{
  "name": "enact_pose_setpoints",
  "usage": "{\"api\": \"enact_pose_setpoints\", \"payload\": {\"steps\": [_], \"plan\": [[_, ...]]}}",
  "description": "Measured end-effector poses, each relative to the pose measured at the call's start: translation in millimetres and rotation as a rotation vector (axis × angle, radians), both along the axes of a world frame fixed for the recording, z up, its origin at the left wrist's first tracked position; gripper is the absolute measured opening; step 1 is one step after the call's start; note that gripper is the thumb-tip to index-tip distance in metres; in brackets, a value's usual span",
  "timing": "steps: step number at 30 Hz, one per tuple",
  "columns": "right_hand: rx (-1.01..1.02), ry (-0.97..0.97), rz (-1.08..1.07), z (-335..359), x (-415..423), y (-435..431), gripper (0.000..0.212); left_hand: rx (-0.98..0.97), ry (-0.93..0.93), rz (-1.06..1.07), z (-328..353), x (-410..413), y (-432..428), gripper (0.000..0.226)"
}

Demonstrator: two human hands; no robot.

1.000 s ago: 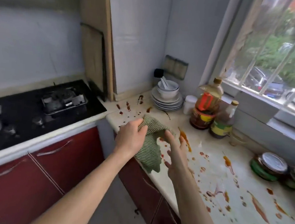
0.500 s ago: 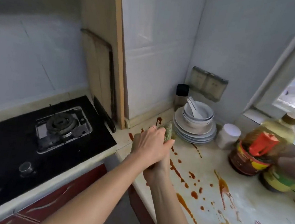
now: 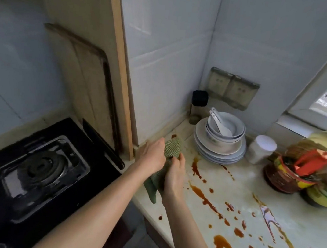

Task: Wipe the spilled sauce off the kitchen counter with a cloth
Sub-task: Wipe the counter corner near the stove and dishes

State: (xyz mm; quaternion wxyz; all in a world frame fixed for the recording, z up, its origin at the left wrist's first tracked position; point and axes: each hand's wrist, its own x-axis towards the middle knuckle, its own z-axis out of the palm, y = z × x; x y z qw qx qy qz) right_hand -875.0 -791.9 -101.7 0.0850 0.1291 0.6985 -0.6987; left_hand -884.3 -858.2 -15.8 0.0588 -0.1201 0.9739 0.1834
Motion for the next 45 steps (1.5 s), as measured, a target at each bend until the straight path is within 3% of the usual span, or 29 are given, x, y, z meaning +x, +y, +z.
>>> {"api": "enact_pose_setpoints", "payload": {"steps": [4, 7, 12, 17, 21, 25, 29, 36, 41, 45], "plan": [[0.337, 0.016, 0.088, -12.2, 11.8, -6.5, 0.063, -0.147, -0.020, -0.067, -36.2, 1.0, -21.1, 0.051], [0.532, 0.054, 0.038, -28.5, 18.9, -8.7, 0.066, -0.129, -0.067, -0.148, -70.6, 6.6, -29.1, 0.058], [0.827, 0.227, 0.144, -65.1, 28.1, -18.0, 0.057, -0.016, -0.129, -0.117, -106.4, 20.8, -45.9, 0.062], [1.135, 0.527, 0.483, -97.2, 13.7, -23.3, 0.065, 0.189, 0.063, -0.080, -114.9, 31.2, -52.7, 0.057], [1.335, 0.653, 0.722, -104.6, -10.7, -29.8, 0.075, 0.125, 0.086, -0.153, -125.5, 40.1, -58.3, 0.052], [1.368, 0.658, 0.755, -132.1, 1.8, -40.2, 0.087, 0.021, 0.005, -0.221, -142.0, 41.1, -68.7, 0.064], [1.409, 0.604, 0.701, -133.6, 5.3, -43.2, 0.077, -0.001, -0.094, -0.263, -152.5, 44.3, -66.9, 0.079], [1.382, 0.418, 0.473, -135.7, 10.7, -29.4, 0.064, 0.023, -0.007, -0.309, -158.6, 45.3, -55.9, 0.093], [1.335, 0.489, 0.427, -136.5, 21.3, -27.9, 0.059, 0.079, 0.010, -0.274, -152.7, 48.5, -58.6, 0.085], [1.303, 0.612, 0.530, -142.4, 24.6, -39.4, 0.067, 0.092, -0.011, -0.243, -154.9, 45.0, -63.0, 0.074]]}}
